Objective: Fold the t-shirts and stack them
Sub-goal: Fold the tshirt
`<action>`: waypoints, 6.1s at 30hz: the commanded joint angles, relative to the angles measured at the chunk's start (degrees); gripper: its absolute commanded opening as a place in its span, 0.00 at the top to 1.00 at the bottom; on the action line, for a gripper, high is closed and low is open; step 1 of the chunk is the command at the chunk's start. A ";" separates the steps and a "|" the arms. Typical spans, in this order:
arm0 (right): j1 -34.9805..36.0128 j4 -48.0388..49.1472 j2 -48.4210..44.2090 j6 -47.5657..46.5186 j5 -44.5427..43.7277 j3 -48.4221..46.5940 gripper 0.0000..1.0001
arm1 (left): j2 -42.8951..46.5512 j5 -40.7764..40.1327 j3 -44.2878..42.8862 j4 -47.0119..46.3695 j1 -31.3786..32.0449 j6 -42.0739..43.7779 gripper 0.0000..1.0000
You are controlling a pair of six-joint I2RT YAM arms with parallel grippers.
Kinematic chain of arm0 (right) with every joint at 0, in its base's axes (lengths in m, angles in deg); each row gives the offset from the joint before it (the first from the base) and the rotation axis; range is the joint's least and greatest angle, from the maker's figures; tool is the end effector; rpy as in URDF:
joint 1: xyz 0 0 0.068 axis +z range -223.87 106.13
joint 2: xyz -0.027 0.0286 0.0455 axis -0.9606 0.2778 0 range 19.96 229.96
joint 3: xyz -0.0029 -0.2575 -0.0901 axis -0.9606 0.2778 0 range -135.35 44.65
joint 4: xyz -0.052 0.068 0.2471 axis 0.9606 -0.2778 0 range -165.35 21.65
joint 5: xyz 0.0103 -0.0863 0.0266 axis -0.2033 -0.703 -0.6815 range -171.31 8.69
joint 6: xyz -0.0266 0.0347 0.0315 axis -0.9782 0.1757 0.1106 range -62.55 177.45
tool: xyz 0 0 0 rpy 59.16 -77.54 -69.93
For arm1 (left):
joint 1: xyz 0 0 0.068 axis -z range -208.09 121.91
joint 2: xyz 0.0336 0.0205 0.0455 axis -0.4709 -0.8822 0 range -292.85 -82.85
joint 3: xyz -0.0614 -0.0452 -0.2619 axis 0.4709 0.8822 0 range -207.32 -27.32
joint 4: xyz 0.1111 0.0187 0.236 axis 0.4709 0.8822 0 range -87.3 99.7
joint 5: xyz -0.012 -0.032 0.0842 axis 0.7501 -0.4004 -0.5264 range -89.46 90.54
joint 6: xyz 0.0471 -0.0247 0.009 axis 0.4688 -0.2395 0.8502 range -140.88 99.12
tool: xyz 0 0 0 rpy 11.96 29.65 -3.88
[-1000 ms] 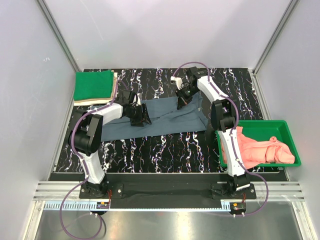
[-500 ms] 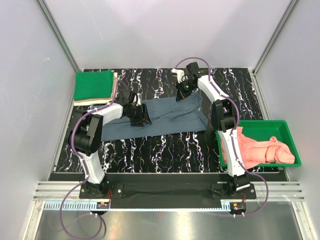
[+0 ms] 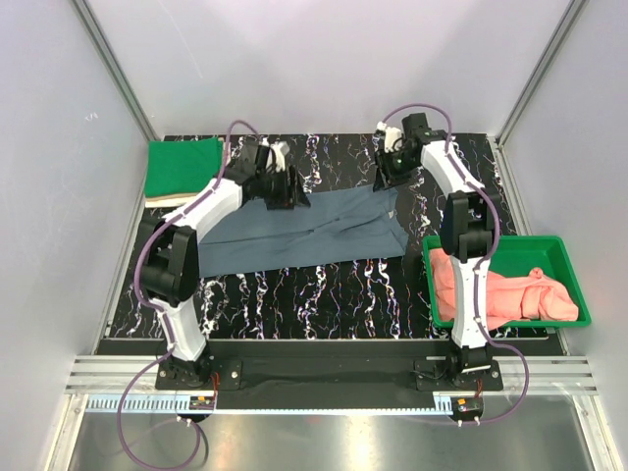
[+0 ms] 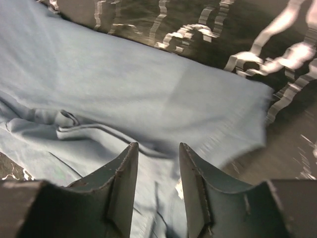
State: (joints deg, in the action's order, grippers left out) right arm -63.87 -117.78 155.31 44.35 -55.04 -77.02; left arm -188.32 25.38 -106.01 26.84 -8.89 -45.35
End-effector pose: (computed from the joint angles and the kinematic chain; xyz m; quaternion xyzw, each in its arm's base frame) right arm 0.4975 0.1038 0.2049 -0.2414 0.9174 0.2147 0.2323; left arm 0.3760 -0.1467 0.2286 0.0296 0.9227 -0.3096 0.2279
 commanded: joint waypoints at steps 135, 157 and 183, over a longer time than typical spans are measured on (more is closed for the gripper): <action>0.72 24.38 -23.11 0.01 -1.65 42.74 1.00 | -15.55 17.22 -16.04 -1.29 6.99 23.48 0.45; 0.64 24.29 -21.97 0.18 -1.91 41.95 1.00 | -26.10 16.47 -23.52 -1.11 7.34 21.75 0.66; 0.64 24.20 -21.35 0.97 -2.35 40.72 1.00 | -26.46 14.71 -24.66 -1.38 9.01 19.02 1.00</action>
State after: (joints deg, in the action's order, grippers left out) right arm -63.74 -94.57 134.35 45.24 -57.67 -34.42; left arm -216.30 40.18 -128.74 26.63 -0.32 -25.64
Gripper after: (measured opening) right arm 0.065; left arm 0.019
